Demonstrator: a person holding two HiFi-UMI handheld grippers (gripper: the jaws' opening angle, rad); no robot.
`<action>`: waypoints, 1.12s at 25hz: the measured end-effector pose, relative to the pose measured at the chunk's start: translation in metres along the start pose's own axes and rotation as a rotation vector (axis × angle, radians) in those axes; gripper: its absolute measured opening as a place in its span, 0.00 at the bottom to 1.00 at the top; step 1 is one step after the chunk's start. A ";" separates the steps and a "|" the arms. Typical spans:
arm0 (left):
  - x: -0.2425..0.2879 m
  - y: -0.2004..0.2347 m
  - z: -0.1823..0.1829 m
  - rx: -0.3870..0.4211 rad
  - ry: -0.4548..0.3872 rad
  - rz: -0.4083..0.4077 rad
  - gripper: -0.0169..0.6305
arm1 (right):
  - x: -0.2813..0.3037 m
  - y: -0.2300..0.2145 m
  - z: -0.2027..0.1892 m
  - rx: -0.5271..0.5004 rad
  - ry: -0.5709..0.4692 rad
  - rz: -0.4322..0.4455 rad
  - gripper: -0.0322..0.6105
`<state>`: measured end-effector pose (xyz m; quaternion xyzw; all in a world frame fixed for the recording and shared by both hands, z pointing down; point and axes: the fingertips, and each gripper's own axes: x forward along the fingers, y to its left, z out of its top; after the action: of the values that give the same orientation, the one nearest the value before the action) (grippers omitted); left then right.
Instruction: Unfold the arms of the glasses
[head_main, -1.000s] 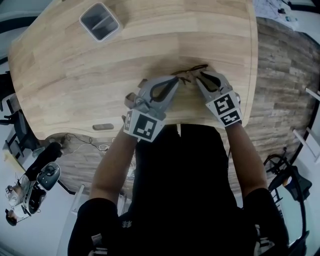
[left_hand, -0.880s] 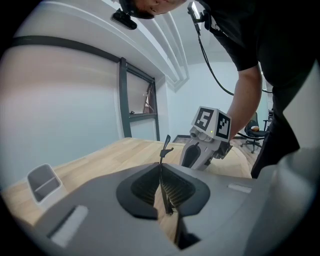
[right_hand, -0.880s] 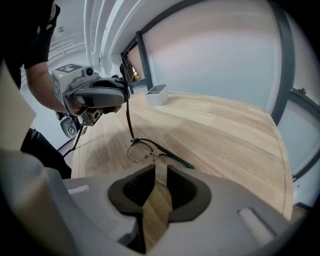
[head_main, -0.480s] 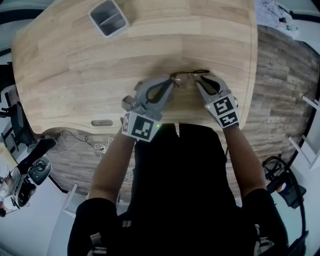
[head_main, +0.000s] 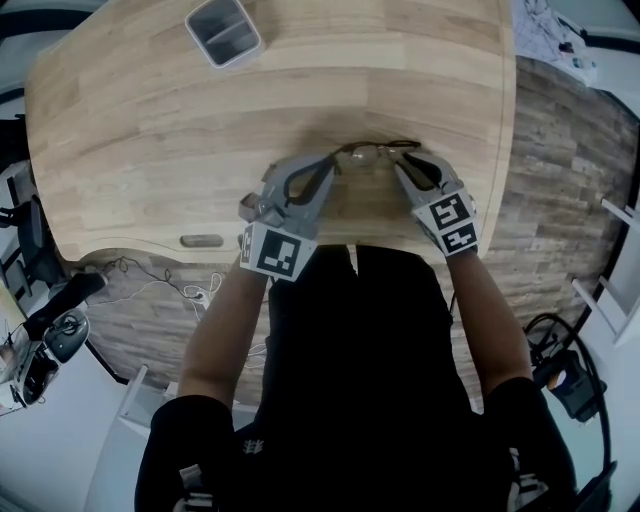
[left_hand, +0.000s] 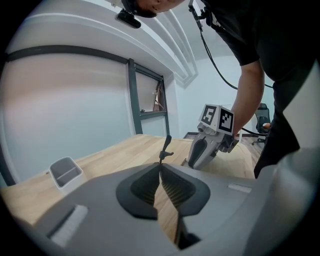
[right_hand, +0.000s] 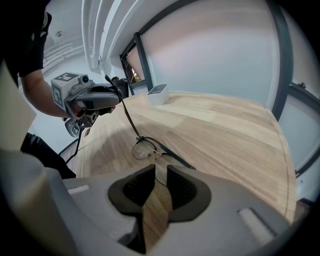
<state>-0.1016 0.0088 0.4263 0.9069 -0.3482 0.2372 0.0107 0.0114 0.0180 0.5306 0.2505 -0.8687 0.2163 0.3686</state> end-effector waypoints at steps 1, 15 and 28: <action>0.000 0.000 0.000 0.000 0.000 0.001 0.05 | -0.001 0.000 0.001 -0.002 -0.007 -0.001 0.15; -0.001 0.000 0.002 0.043 0.001 -0.004 0.05 | -0.001 0.027 0.066 -0.293 -0.112 0.130 0.15; -0.002 0.002 0.000 -0.016 -0.016 0.003 0.05 | 0.029 0.034 0.066 -0.397 -0.002 0.191 0.15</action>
<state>-0.1044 0.0090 0.4254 0.9081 -0.3513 0.2273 0.0150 -0.0614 -0.0005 0.5043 0.0898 -0.9144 0.0749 0.3875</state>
